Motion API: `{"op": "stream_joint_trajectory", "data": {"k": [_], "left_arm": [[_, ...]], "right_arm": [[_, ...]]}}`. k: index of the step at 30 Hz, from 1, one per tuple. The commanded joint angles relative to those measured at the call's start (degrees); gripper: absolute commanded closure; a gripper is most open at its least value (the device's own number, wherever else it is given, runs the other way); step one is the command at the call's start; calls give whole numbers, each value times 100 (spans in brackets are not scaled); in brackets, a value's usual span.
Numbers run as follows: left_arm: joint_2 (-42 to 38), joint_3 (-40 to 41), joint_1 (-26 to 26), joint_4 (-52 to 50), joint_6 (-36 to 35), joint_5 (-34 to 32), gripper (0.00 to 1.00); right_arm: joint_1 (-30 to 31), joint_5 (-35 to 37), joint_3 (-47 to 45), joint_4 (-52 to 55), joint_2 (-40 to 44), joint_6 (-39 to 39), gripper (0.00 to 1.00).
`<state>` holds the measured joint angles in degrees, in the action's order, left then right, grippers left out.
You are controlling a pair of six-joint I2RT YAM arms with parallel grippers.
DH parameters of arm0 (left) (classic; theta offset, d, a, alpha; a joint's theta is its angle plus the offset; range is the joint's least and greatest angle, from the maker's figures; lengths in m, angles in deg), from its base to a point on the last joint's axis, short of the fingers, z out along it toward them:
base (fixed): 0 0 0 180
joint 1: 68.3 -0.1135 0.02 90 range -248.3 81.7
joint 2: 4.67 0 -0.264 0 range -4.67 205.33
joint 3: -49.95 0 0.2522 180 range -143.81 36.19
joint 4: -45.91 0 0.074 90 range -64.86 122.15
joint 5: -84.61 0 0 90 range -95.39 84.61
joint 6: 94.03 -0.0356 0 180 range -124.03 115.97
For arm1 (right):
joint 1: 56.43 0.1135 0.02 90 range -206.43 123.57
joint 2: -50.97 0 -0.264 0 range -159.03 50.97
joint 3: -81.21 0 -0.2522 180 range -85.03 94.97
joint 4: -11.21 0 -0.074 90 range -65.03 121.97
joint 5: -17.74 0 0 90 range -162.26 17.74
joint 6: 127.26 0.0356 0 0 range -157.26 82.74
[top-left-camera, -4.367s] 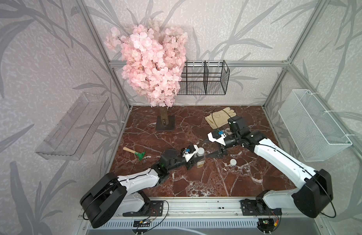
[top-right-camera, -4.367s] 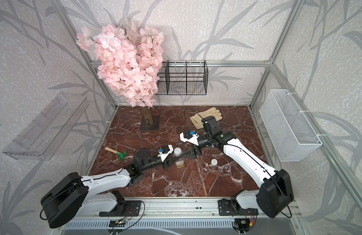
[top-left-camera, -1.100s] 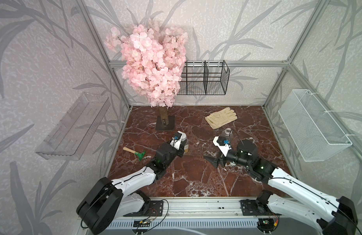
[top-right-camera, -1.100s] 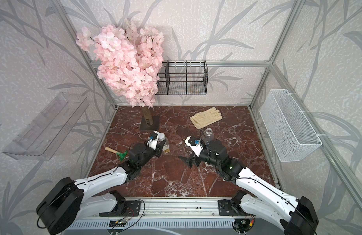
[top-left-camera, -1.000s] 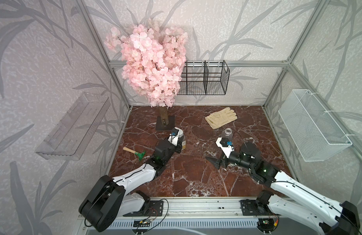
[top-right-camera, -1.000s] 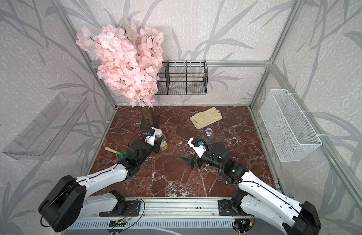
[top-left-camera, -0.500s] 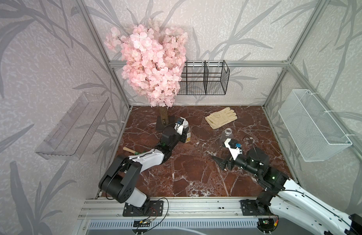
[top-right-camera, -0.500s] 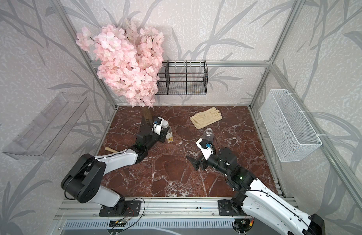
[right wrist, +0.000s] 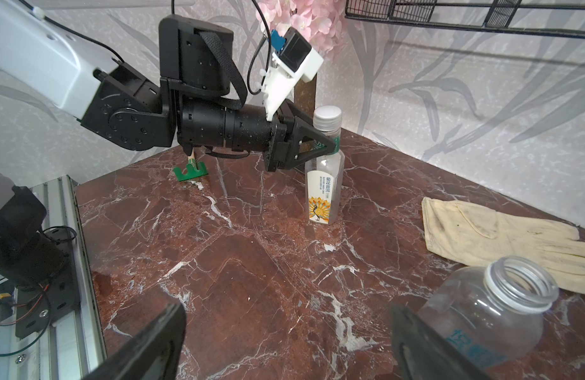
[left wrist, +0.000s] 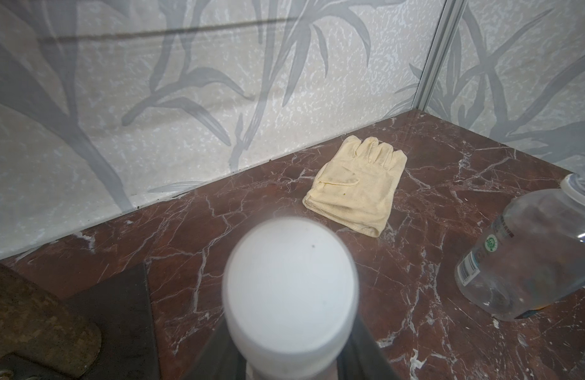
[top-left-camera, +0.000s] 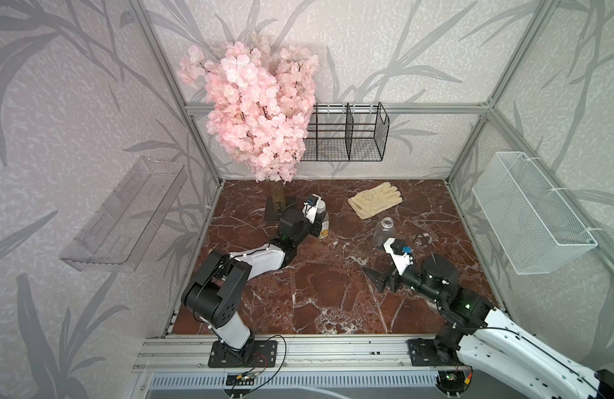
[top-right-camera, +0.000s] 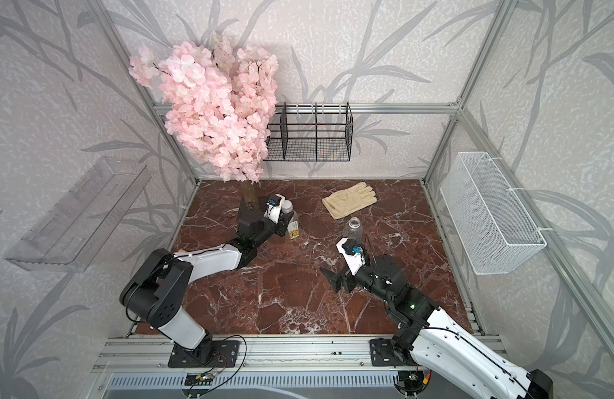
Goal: Screw on the bottle caps
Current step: Place the plastic bottle at the center of the board, then pick up the plastic bottle at the center of the board.
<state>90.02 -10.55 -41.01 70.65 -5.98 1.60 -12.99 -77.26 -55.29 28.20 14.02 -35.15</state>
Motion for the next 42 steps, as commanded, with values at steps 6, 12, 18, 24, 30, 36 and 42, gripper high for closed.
{"op": "stream_joint_trajectory", "data": {"k": [6, 12, 18, 24, 30, 36, 42], "left_arm": [[153, -136, -14, -210, -77, 154, 78], [141, -134, -13, -281, 4, 224, 64], [-71, -66, -14, -359, 74, 338, 50], [-456, 121, -16, -378, 159, 423, 37], [-972, 422, -19, -457, 216, 478, 25], [-1750, 863, -18, -567, 253, 296, 0], [-2715, 1344, -13, -816, 506, -197, 0]], "right_arm": [[-23, 198, -7, 104, 22, 95, 1], [-27, 343, 75, 160, 4, 242, 1], [-14, 620, 322, 336, 85, 662, 1], [-18, 739, 701, 893, 270, 716, 1], [-11, 1635, 1453, 1922, -5, 934, 1], [-31, 2085, 1927, 2399, -409, 883, 0], [-338, 1756, 2270, 2625, -834, 807, 1]]}}
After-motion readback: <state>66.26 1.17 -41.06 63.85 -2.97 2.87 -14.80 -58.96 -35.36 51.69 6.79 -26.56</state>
